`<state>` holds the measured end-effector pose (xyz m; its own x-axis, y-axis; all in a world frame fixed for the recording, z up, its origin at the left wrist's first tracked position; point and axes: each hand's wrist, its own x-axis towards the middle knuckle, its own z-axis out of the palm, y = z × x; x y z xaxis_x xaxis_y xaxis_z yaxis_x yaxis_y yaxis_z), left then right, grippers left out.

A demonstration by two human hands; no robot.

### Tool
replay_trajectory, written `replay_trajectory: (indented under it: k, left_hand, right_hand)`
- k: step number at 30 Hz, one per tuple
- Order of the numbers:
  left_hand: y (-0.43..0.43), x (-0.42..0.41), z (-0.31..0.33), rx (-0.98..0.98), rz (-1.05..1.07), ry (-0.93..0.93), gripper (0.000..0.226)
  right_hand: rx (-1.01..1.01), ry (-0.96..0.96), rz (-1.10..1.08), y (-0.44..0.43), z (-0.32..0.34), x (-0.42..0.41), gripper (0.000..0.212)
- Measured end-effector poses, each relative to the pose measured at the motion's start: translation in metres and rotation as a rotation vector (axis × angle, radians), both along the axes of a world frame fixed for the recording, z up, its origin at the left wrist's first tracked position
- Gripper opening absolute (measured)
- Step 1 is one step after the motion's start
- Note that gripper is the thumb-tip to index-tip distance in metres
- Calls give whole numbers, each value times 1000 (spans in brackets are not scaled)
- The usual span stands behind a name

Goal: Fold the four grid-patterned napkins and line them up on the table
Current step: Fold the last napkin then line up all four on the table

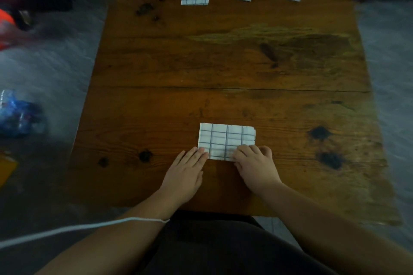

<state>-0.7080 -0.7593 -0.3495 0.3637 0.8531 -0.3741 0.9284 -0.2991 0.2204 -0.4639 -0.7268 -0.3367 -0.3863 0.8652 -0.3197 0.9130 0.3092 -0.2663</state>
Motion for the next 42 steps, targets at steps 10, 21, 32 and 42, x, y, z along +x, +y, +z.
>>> replay_trajectory:
  k: [10, 21, 32, 42]
  left_hand:
    - [43, 34, 28, 7, -48, -70, 54]
    - [29, 9, 110, -119, 87, -106, 16]
    - [-34, -127, 194, -208, 476, -251, 12]
    - [-205, -372, 175, -136, 1239, -1131, 16]
  right_hand:
    - [-70, 70, 3, 20, 11, -7, 22]
    - [-366, 142, 95, -5, 113, -27, 23]
    - [-345, -11, 306, -16, 168, -193, 20]
    - [-809, 551, 74, -92, 185, -410, 21]
